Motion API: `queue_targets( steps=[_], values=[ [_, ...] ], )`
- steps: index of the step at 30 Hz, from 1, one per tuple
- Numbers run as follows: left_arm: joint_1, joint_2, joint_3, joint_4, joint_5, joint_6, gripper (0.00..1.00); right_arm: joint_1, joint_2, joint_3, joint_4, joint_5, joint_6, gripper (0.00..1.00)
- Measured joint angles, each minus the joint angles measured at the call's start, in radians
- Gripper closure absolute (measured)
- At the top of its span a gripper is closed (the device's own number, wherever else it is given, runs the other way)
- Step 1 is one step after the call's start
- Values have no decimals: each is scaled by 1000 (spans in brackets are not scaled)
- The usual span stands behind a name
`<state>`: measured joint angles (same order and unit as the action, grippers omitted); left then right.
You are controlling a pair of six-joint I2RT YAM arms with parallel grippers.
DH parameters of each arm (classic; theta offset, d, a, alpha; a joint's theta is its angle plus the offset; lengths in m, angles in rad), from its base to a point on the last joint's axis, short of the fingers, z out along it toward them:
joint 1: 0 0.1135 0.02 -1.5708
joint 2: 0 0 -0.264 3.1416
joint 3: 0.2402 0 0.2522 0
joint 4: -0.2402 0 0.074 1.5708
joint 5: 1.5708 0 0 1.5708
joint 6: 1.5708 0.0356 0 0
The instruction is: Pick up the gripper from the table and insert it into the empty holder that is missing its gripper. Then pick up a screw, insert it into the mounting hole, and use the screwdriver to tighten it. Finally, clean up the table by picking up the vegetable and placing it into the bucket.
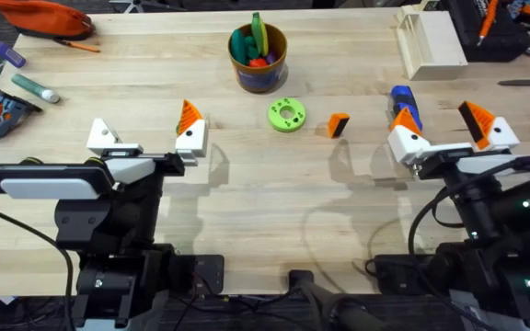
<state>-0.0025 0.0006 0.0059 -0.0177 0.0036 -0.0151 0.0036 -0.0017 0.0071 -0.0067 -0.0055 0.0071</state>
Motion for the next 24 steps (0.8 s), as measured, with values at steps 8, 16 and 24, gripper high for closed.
queue_targets(
  steps=[8, 16, 24],
  values=[
    [0, 0, 0, 103, 0, 0, 15, 0, 1, 0, 42, -5, 0, 9],
    [0, 17, 175, -32, -35, 1, 15, 0, 2, 92, 120, -11, 0, 9],
    [0, 299, 563, -349, -72, 61, 16, 0, 166, 427, -157, -11, 0, 9]
  ],
)
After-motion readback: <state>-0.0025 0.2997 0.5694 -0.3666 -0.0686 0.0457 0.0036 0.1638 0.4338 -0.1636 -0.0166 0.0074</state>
